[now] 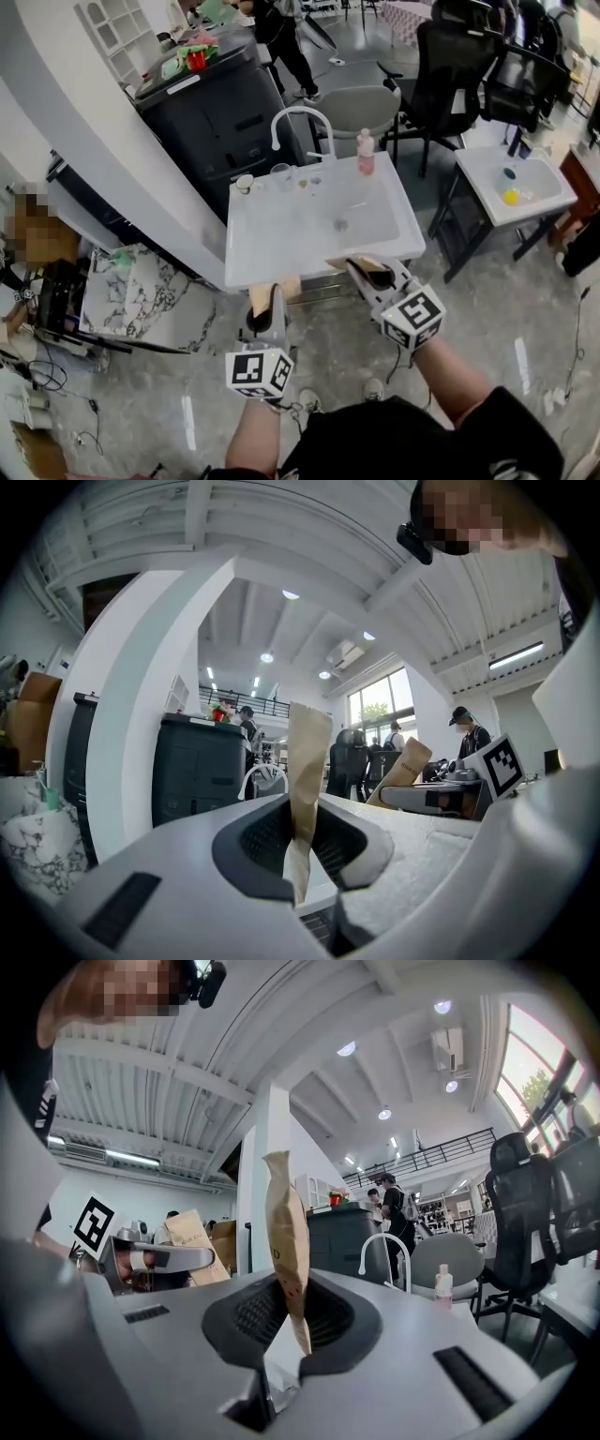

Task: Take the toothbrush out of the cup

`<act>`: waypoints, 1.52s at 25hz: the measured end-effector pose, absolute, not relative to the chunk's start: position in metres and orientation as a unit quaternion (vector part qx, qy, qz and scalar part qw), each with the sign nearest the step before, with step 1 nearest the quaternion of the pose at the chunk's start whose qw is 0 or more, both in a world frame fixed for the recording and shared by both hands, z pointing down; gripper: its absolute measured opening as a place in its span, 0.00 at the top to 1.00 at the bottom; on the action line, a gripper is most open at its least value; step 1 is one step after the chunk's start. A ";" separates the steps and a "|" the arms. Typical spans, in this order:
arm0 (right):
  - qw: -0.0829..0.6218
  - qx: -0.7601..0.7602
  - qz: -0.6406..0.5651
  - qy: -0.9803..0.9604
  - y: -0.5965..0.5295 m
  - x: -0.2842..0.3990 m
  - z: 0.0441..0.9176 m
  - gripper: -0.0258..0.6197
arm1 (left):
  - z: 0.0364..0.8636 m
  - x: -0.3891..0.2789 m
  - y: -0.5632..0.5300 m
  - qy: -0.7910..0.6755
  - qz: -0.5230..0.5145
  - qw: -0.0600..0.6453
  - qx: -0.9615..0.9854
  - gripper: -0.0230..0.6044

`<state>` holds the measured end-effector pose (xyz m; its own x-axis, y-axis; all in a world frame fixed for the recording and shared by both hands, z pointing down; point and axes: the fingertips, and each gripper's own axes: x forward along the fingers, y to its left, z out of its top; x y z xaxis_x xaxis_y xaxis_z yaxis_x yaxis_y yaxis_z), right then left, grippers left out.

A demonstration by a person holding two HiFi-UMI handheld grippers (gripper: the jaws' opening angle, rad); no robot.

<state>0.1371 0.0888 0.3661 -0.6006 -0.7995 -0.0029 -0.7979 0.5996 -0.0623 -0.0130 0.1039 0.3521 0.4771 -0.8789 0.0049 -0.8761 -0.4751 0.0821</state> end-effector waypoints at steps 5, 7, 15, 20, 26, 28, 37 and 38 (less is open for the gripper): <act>0.015 -0.457 -0.031 0.889 0.095 0.107 0.368 0.92 | 0.353 -0.041 0.110 -0.502 -0.019 0.036 0.864 0.91; 0.013 -0.462 -0.033 0.886 0.098 0.090 0.370 0.92 | 0.355 -0.056 0.110 -0.498 -0.015 0.036 0.866 0.91; 0.005 -0.490 -0.038 0.871 0.103 0.054 0.375 0.92 | 0.363 -0.095 0.109 -0.473 -0.008 0.042 0.880 0.91; -0.003 -0.497 -0.043 0.867 0.103 0.041 0.381 0.92 | 0.370 -0.108 0.106 -0.465 -0.013 0.054 0.884 0.91; -0.003 -0.500 -0.040 0.865 0.103 0.036 0.377 0.92 | 0.367 -0.114 0.106 -0.462 -0.016 0.055 0.885 0.91; -0.001 -0.500 -0.038 0.865 0.103 0.037 0.376 0.92 | 0.366 -0.113 0.106 -0.461 -0.017 0.053 0.886 0.91; -0.005 -0.500 -0.035 0.865 0.108 0.042 0.376 0.92 | 0.364 -0.108 0.110 -0.459 -0.019 0.054 0.887 0.91; -0.006 -0.500 -0.036 0.865 0.108 0.043 0.377 0.92 | 0.364 -0.107 0.110 -0.459 -0.018 0.054 0.887 0.91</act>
<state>0.0426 0.1082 0.3771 -0.5000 -0.8647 0.0472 -0.8657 0.4974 -0.0569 -0.1074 0.1101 0.3644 0.5788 -0.8153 0.0170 -0.8113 -0.5736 0.1128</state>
